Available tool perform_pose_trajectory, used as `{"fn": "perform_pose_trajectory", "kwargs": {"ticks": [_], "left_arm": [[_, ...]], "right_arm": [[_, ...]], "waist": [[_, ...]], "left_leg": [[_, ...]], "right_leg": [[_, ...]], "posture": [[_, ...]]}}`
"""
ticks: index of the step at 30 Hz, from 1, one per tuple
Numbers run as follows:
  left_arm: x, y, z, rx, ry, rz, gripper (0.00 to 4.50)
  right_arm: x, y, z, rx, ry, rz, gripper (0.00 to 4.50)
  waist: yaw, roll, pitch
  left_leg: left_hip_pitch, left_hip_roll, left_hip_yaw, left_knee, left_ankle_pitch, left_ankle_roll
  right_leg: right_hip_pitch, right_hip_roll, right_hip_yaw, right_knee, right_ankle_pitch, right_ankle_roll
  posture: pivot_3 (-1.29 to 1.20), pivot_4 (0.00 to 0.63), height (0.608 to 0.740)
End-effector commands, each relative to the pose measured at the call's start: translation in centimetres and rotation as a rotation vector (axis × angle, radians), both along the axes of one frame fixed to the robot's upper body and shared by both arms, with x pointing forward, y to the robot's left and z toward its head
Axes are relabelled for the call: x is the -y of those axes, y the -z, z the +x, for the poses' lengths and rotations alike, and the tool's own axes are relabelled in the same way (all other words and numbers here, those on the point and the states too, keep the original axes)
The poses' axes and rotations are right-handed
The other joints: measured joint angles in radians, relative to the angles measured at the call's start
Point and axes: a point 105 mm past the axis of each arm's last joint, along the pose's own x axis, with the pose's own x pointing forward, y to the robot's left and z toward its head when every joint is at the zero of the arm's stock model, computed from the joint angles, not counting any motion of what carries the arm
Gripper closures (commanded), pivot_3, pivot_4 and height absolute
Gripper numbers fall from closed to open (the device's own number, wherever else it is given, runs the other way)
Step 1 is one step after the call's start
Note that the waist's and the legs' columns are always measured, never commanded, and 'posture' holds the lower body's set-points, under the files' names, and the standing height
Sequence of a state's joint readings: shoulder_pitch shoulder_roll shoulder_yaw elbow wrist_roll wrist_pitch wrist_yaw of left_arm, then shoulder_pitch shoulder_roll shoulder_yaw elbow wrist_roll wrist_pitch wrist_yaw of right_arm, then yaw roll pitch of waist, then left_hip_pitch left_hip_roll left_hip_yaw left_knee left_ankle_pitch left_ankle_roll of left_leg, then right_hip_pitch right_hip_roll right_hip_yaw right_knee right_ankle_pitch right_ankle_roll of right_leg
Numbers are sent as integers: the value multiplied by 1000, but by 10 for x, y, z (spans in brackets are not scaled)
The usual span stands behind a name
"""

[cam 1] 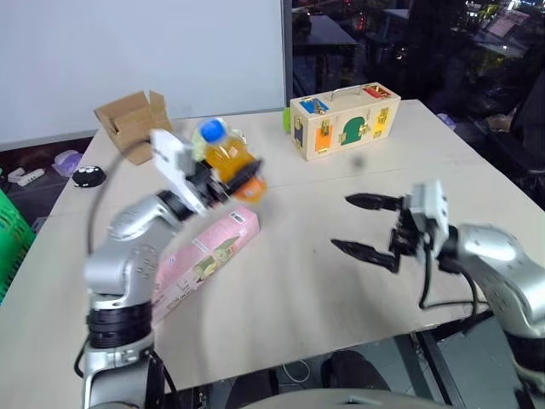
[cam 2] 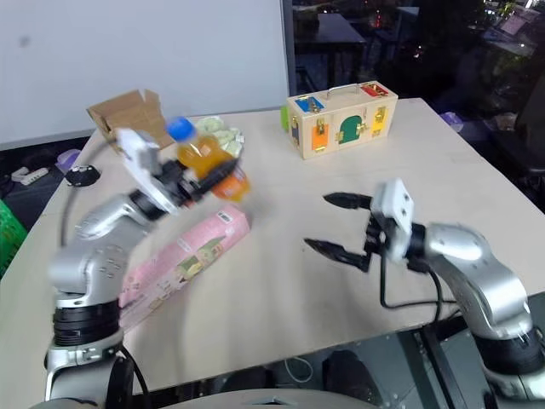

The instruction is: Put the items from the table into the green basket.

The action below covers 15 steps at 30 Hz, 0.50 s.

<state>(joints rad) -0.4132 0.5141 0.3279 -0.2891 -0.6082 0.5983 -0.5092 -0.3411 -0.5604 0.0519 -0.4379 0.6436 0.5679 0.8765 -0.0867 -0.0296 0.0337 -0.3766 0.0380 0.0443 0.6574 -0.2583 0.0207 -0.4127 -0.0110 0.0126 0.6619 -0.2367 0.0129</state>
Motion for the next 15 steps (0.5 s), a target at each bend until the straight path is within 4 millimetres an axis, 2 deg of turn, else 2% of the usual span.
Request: {"fn": "perform_pose_trajectory", "kwargs": {"ticks": [1,2,5,10,12,15], "left_arm": [[-82,-47,0,50,-430,16,1520],[-109,-56,-4,50,-510,6,1520],[-165,-68,-19,50,-700,17,1520],[-230,-79,-47,32,-916,57,1520],[-256,-84,-63,11,-974,81,1520],[-282,-85,-79,-20,-1008,93,1520]], "right_arm": [[-28,-24,13,23,-70,24,0],[-41,-31,15,54,-121,21,0],[-65,-44,12,83,-242,18,0],[-90,-62,10,121,-336,47,0],[-98,-70,10,128,-347,62,0],[-103,-73,16,116,-304,66,0]], "waist": [[14,-1,1],[18,-1,1],[41,-2,1],[118,-6,-1],[130,-9,-1],[139,-19,-6]], "left_leg": [[-1,0,0,0,0,0],[0,1,0,-1,0,0],[0,2,-2,-4,0,0],[-8,2,-5,-5,-1,-2],[-11,0,-6,-5,0,-2],[-19,-1,-6,-4,0,-3]], "right_leg": [[-1,1,0,0,1,-2],[-2,1,1,1,1,-2],[-4,5,1,1,1,-3],[-9,1,0,-1,1,-3],[-11,-2,-1,-1,1,-3],[-19,-6,-6,1,2,-3]], "posture": [[80,0,740],[102,0,740],[134,0,740],[197,0,740],[197,0,740],[219,0,740]]}}
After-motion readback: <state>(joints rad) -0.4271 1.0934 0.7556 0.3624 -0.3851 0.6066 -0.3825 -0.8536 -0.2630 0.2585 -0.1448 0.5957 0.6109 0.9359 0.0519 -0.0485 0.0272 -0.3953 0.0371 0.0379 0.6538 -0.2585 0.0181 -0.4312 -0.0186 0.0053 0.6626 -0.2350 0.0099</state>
